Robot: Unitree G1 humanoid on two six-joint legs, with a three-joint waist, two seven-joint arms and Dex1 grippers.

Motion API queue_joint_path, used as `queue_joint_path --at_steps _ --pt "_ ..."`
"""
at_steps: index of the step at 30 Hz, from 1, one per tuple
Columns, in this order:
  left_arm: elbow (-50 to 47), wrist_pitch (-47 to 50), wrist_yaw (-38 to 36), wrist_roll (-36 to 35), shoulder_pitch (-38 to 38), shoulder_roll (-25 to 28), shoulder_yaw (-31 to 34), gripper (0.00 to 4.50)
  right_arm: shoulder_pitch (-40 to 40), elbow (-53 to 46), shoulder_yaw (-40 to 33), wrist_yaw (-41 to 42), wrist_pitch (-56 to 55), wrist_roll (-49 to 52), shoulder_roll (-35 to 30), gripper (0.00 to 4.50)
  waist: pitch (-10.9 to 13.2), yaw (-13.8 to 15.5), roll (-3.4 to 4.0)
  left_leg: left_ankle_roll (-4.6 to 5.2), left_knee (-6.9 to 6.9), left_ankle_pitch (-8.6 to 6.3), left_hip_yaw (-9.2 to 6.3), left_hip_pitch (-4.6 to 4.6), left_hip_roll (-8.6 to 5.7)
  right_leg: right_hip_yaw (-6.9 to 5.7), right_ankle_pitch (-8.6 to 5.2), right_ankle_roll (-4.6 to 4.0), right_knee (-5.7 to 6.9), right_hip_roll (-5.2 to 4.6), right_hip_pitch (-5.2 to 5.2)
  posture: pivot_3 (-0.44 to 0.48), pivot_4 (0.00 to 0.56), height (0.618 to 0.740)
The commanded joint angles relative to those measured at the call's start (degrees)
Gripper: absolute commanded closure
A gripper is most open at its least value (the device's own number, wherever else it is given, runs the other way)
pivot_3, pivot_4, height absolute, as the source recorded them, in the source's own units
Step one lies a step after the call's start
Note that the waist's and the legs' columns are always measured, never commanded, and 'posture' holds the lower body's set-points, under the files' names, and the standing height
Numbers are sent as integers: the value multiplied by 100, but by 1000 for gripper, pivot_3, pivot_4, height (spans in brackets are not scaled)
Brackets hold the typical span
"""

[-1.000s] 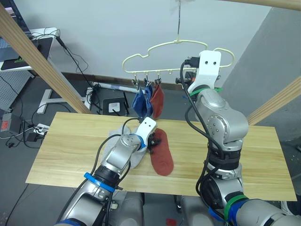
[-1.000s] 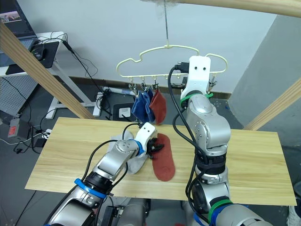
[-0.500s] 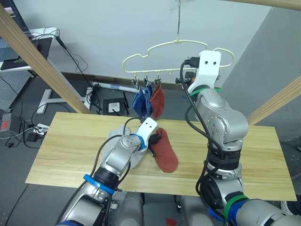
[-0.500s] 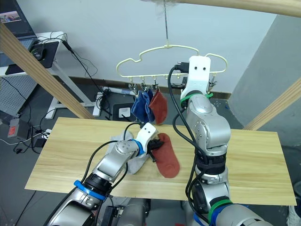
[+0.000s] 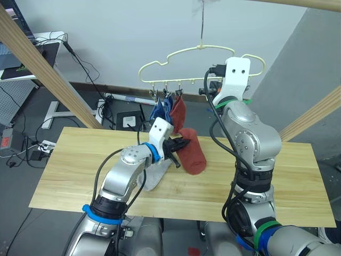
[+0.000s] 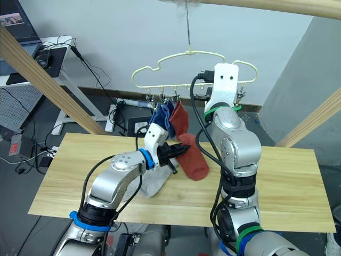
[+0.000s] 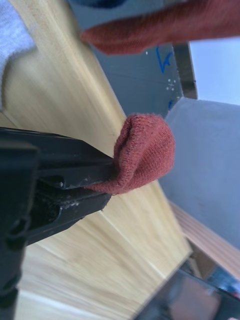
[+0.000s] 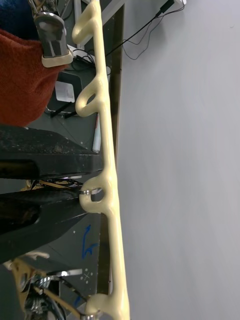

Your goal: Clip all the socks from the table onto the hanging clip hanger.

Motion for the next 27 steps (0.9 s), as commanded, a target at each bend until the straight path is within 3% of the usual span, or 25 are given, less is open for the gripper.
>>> queue_joint_path --at_steps 1,9,27 --pt "-258 190 96 -382 -251 -165 260 4451 -100 -297 -24 30 -4 66 52 4500 0 2 0 0 0 0 0 0 0 0 0 0 0 0 0 65 299 740" --pt "187 1 231 -679 -731 -545 456 4451 -183 -290 -122 43 78 166 120 4500 -1 3 -1 0 2 0 0 0 -2 -1 0 0 -2 -1 3 57 295 740" --pt "1460 -837 274 -555 -1433 -1031 265 4451 -265 -262 -200 -14 149 311 139 4500 -1 -1 -1 -2 3 1 0 0 -3 -1 0 0 -1 -1 3 42 292 740"
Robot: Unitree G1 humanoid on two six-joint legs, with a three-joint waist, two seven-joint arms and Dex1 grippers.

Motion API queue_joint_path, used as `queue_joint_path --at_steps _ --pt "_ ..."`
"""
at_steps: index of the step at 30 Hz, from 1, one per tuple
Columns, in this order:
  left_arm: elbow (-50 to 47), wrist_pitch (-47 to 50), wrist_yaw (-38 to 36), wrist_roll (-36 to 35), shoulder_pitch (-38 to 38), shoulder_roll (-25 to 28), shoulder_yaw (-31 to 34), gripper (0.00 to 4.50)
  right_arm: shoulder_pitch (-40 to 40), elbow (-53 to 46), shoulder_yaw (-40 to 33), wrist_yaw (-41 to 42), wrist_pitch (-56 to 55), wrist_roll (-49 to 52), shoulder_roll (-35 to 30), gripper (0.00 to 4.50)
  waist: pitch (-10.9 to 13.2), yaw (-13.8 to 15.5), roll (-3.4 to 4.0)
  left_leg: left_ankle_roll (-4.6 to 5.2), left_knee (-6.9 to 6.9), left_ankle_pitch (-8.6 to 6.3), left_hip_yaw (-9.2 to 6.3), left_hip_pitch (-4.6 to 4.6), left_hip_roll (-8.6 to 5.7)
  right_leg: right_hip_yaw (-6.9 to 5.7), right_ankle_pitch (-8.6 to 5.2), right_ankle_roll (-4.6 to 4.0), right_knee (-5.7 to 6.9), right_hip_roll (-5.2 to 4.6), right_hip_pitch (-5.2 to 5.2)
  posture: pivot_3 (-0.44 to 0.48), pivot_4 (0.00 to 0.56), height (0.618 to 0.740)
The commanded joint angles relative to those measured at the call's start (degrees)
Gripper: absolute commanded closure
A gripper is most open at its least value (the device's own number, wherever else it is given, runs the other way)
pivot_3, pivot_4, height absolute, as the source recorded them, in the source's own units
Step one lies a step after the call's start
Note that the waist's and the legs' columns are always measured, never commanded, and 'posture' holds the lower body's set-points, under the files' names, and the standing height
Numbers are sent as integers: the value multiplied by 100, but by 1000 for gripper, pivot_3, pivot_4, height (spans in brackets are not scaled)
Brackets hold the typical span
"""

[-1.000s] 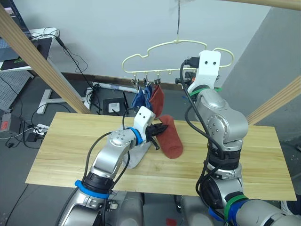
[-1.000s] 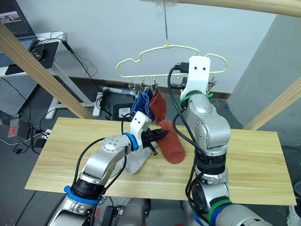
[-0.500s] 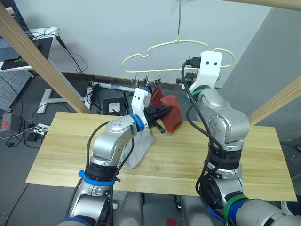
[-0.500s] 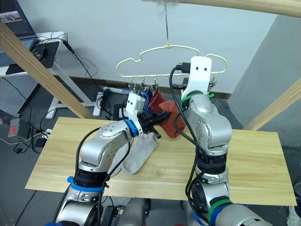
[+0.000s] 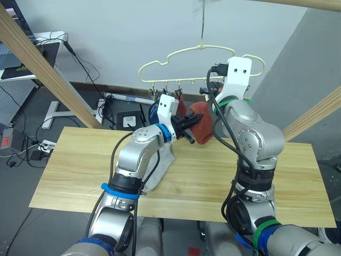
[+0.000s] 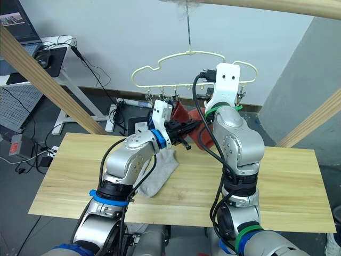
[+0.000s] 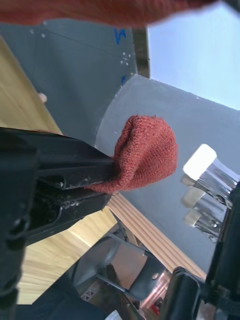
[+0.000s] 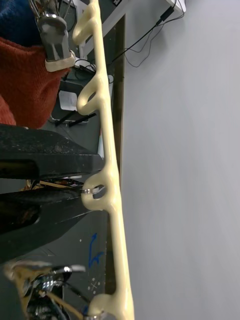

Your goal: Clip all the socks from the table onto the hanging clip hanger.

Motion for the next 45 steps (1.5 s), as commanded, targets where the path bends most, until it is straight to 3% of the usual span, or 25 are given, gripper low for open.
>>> queue_joint_path --at_steps 1,25,28,33,39,40,45 --pt "13 -216 27 9 -183 -109 -22 4451 -187 -260 21 -16 -36 66 119 4500 0 0 0 0 0 0 0 0 0 0 0 0 0 0 0 42 292 740" --pt "382 -589 180 12 -515 -418 81 4451 -159 -254 -8 -9 -16 117 164 4500 0 -2 -1 -1 1 1 0 0 0 0 0 0 2 0 0 41 285 740" --pt "387 -602 163 27 -512 -398 75 4500 -161 -254 -31 -7 8 139 179 3566 -1 0 -1 -2 1 1 0 0 0 0 0 0 2 0 0 43 284 740" --pt "356 -560 149 20 -493 -360 78 4500 -165 -231 -17 -15 -25 124 170 1624 -1 -1 -1 -3 2 2 0 0 0 0 0 0 2 0 0 45 281 740" --pt "204 -240 26 -103 -468 -239 63 4500 -150 -244 -9 -7 -33 123 162 1624 -1 -1 -1 -4 2 3 0 0 0 0 0 0 3 0 0 42 277 740" --pt "169 -181 17 -122 -462 -216 69 3995 -149 -248 -10 -7 -30 123 162 1567 -1 -1 -1 -5 2 3 0 0 0 0 0 0 3 0 0 42 277 740" --pt "-191 141 -88 -219 -334 10 30 2609 -110 -304 -3 19 24 145 158 1567 -2 -4 -1 -7 2 4 -1 0 0 -1 0 0 5 0 0 40 273 740"
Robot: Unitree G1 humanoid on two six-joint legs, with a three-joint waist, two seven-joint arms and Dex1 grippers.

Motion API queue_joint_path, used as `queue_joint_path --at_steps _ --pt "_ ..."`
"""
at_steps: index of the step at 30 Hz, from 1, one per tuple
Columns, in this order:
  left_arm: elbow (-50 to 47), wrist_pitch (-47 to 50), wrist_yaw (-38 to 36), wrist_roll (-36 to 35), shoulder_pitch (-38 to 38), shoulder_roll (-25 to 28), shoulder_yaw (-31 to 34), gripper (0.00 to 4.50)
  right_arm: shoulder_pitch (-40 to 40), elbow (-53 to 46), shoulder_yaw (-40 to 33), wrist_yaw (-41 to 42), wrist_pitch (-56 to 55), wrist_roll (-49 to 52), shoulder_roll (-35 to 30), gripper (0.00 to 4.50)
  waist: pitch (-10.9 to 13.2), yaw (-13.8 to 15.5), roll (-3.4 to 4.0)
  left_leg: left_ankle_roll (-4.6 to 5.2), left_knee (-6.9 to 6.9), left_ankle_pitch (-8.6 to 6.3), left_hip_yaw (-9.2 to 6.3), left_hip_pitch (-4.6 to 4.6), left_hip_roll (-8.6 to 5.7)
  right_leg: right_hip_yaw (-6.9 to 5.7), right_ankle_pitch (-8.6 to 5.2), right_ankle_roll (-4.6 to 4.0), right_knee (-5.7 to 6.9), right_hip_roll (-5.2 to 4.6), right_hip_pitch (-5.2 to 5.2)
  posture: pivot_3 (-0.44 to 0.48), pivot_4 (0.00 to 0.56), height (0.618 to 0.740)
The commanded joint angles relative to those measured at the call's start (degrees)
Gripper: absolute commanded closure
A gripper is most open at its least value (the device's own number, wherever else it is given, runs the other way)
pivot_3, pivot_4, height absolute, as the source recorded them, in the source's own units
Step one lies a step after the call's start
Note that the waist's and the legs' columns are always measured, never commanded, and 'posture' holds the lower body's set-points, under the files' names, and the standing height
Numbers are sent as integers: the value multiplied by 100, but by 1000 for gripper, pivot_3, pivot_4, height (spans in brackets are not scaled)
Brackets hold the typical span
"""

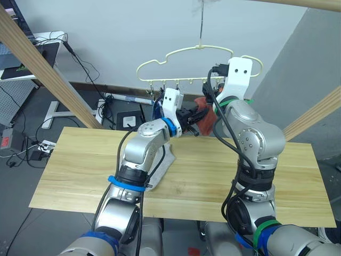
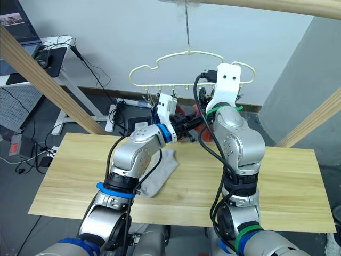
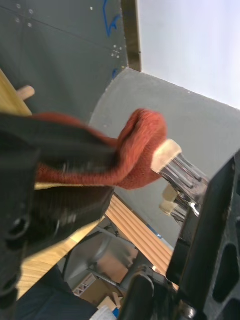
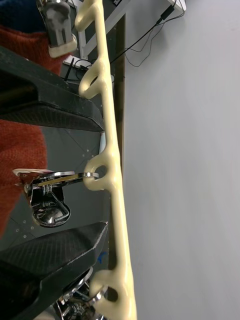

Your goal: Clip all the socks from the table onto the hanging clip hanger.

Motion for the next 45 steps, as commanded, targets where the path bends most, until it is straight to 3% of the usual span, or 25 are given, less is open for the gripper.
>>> queue_joint_path --at_steps 1,6,21,34,45 --pt "-540 140 -92 -157 87 93 1 2291 -99 -318 44 31 -9 117 149 1567 -1 0 0 -4 0 3 0 0 0 0 0 0 0 0 0 40 273 740" --pt "-1085 451 -90 -212 271 347 31 742 -26 -435 73 164 144 169 46 1567 -1 0 0 -11 0 6 -1 0 0 0 0 0 1 0 0 45 272 740" --pt "-2387 1699 -414 -1134 484 1193 142 742 551 -1275 340 657 914 243 -427 1567 -7 0 -2 -15 9 9 -5 0 1 -3 1 -1 4 0 4 27 260 740" --pt "-2774 2021 -789 -1789 460 2151 640 742 1177 -2091 567 794 1329 132 -1123 1567 -7 -40 -2 -16 11 9 -5 1 1 -3 1 0 4 0 4 8 262 740" --pt "-2686 2332 -1107 -2419 -58 2645 854 742 1226 -2306 735 383 1134 -266 -922 1567 -8 -101 -3 -18 15 10 -6 0 0 -5 1 0 4 0 7 3 264 740"
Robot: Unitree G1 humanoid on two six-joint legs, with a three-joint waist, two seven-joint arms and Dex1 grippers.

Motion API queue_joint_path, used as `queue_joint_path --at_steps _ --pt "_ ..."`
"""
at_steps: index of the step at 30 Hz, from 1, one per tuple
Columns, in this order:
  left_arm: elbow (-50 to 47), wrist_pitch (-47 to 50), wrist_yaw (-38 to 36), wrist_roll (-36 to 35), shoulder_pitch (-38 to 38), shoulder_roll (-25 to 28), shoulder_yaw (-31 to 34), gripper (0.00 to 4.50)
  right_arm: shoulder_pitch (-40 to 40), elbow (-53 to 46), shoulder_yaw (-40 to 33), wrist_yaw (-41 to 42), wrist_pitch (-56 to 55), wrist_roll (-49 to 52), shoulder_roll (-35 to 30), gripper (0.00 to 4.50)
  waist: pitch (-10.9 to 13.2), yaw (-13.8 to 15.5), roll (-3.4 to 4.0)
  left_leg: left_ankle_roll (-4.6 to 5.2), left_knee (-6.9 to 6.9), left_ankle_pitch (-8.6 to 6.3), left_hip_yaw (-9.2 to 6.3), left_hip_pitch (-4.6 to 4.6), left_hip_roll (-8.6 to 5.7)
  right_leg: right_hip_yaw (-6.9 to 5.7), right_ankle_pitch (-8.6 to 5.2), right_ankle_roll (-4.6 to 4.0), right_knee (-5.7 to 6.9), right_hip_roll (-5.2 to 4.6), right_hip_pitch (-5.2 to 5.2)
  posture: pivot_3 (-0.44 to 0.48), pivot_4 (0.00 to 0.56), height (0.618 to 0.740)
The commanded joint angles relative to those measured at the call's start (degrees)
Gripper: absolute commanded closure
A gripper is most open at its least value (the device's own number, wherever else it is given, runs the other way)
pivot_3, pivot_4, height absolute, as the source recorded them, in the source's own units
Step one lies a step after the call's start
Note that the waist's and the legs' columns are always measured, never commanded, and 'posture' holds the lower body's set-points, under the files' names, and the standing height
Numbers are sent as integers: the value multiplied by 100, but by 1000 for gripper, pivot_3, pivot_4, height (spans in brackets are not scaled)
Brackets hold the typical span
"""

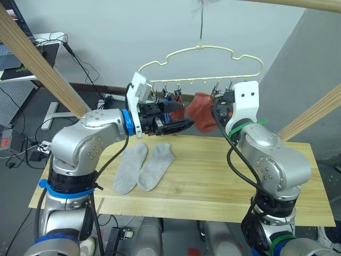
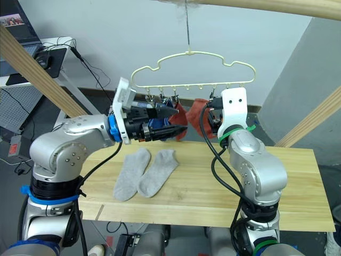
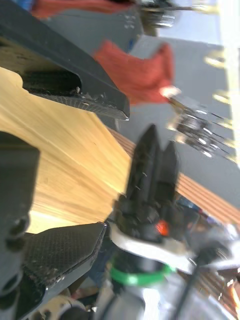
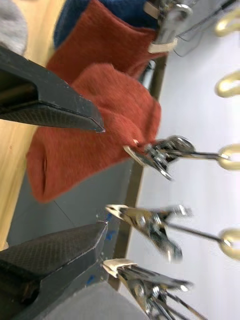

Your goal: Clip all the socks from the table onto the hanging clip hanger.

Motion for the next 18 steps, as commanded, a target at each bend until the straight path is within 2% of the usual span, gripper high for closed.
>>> queue_joint_path --at_steps 1,6,12,16,18 --pt "-150 -55 -194 -159 -67 176 98 742 29 -337 52 -154 -195 -204 35 1567 0 -16 0 0 0 0 0 0 0 0 0 0 0 0 0 3 264 740" --pt "-30 -394 -413 38 -55 460 138 742 77 -368 65 -334 -292 -402 180 1567 0 -35 0 -1 0 1 -1 0 1 -1 0 0 2 0 -1 -6 257 740" --pt "-78 -641 -375 76 38 537 173 742 59 -324 47 -369 -378 -515 295 1567 -1 -37 -1 -2 1 1 -1 0 0 0 0 -1 3 0 0 -5 259 740" --pt "-105 -693 -312 56 43 523 185 703 9 -293 65 -383 -393 -522 381 2431 -1 -38 -1 -2 0 1 0 0 1 0 0 0 3 0 -1 -4 272 740" --pt "-117 -681 -296 36 37 527 189 703 -28 -260 63 -381 -385 -506 425 2431 -1 -38 -1 -2 1 1 0 0 1 0 0 0 3 0 -1 -4 276 740"
